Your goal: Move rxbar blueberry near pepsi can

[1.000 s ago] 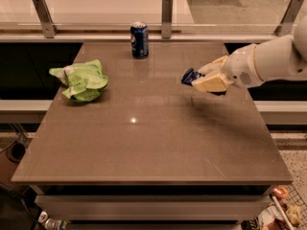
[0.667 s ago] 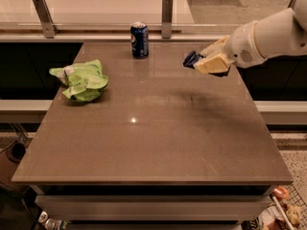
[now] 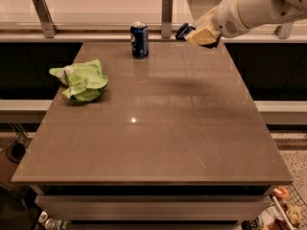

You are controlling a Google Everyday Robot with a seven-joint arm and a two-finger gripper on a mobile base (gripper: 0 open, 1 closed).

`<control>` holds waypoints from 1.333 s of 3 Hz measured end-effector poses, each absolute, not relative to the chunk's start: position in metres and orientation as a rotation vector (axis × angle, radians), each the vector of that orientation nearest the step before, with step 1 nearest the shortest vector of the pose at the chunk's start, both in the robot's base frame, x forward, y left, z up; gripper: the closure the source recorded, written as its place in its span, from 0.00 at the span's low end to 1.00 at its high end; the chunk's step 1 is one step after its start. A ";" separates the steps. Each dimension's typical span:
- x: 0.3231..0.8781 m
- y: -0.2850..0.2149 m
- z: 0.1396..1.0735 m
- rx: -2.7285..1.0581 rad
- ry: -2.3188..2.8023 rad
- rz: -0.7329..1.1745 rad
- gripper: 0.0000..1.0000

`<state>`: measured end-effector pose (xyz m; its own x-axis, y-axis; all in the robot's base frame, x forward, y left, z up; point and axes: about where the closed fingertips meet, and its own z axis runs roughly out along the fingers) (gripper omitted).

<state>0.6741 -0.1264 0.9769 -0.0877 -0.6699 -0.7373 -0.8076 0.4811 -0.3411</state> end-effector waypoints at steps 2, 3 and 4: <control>0.707 -0.100 0.976 -1.268 1.739 0.193 1.00; 0.728 -0.089 0.959 -1.292 1.765 0.219 1.00; 0.751 -0.080 0.927 -1.297 1.822 0.285 1.00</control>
Offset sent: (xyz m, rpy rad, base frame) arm 0.0235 0.0186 0.0014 0.0120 -0.0419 0.0303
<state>0.7514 -0.0796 0.9272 -0.0916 -0.6606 -0.7452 -0.8565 0.4340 -0.2794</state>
